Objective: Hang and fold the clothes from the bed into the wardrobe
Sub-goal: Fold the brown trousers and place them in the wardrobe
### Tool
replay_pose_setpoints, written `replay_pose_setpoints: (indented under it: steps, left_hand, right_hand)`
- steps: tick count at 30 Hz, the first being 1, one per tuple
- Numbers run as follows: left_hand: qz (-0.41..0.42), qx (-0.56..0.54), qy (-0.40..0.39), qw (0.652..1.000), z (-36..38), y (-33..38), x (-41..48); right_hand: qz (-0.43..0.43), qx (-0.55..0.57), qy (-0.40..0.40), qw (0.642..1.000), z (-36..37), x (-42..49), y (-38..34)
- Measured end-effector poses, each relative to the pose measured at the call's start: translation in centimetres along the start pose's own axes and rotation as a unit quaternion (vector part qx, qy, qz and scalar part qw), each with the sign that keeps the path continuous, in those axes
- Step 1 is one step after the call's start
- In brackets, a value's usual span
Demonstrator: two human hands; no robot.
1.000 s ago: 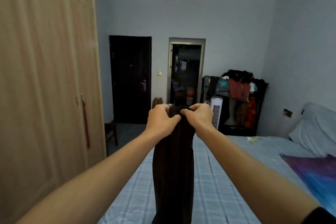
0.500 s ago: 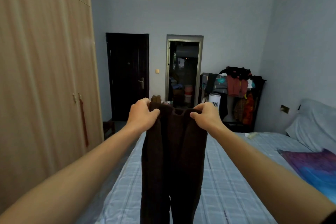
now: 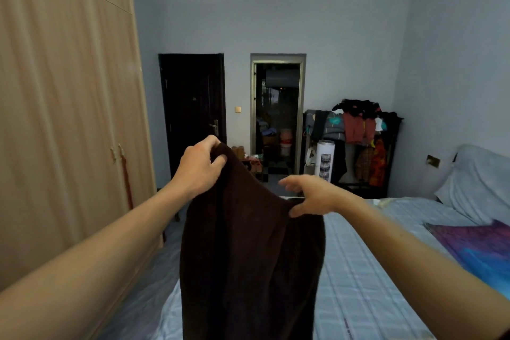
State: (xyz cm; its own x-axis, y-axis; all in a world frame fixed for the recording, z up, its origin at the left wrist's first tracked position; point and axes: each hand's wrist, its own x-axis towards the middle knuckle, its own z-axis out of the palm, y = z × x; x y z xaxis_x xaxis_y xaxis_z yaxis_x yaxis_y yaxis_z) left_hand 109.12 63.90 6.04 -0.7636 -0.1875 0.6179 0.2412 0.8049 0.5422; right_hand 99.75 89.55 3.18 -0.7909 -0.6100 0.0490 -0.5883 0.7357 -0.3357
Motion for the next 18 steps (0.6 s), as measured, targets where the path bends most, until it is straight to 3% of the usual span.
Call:
replay_pose_setpoints:
  steps: [3,10,13,18]
  left_hand:
    - [0.003,0.011,-0.007,1.0,0.3,-0.1,-0.3]
    - [0.01,0.023,-0.017,1.0,-0.3,-0.6,-0.5]
    - [0.006,0.027,-0.025,0.999,-1.2,-1.3,-0.7]
    - [-0.015,0.036,-0.03,0.999,-1.9,-1.8,-1.1]
  right_hand:
    - [-0.061,0.06,-0.051,0.995,1.9,-0.3,-1.7]
    - [-0.107,0.178,0.026,0.978,6.5,0.1,-3.1]
    - [-0.093,0.173,0.053,0.979,5.4,0.2,-2.8]
    - [-0.093,0.101,0.032,0.99,3.0,-0.2,-3.1]
